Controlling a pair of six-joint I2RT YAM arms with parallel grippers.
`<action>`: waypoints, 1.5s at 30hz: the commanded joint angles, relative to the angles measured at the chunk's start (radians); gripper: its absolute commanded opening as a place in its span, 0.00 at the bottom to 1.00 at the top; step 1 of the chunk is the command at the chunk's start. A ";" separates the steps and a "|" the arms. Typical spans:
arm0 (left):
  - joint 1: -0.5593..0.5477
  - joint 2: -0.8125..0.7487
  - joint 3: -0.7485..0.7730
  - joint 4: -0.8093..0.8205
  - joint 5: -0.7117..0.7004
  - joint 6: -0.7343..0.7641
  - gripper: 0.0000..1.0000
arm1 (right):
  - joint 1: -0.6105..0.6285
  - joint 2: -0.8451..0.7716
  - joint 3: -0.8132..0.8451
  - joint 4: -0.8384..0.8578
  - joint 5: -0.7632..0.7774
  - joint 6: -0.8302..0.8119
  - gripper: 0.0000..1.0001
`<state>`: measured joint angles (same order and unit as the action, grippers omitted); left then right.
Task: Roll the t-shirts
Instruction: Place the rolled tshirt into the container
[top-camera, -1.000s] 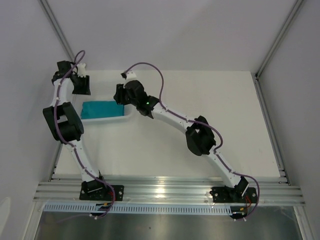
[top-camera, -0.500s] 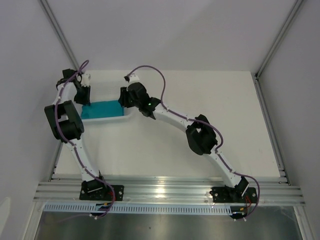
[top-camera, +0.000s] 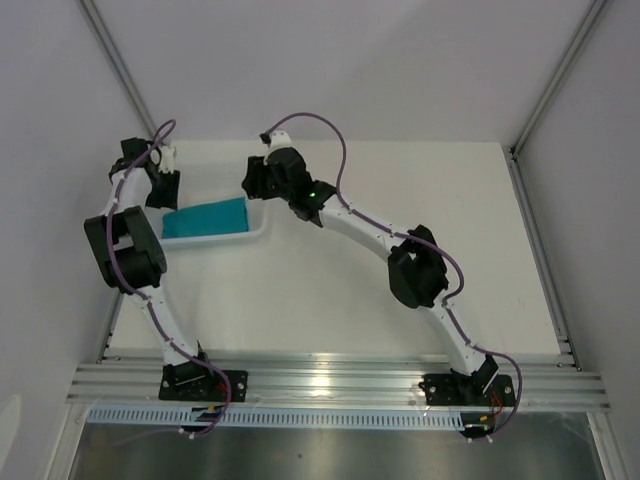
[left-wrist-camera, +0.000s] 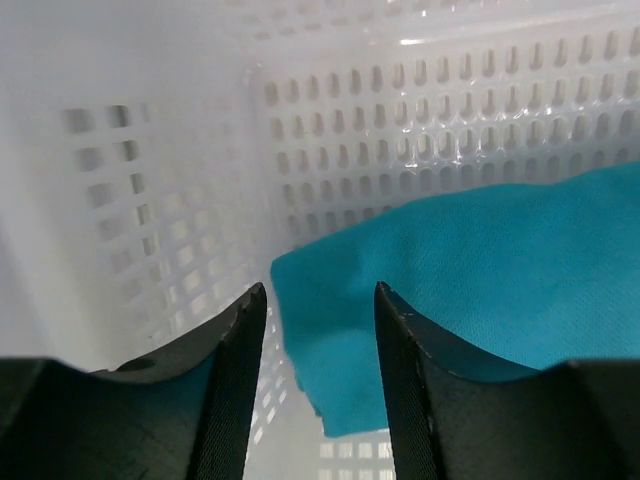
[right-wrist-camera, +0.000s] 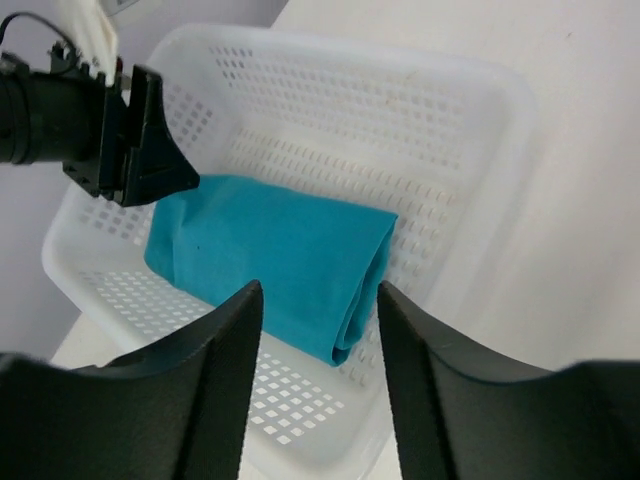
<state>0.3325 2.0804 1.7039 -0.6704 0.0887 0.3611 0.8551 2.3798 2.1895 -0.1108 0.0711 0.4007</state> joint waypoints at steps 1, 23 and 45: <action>0.003 -0.140 0.057 0.028 -0.017 0.010 0.52 | -0.051 -0.143 -0.008 -0.012 0.024 -0.032 0.56; 0.207 -0.724 -0.388 -0.057 -0.080 -0.031 0.64 | -0.563 -0.725 -0.615 -0.259 0.260 -0.108 0.75; 0.281 -0.685 -0.454 -0.023 -0.032 0.001 0.67 | -0.599 -0.719 -0.688 -0.199 0.262 -0.125 0.75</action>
<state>0.6052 1.3815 1.1973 -0.7113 0.0277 0.3496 0.2554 1.6806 1.5036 -0.3607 0.3248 0.2829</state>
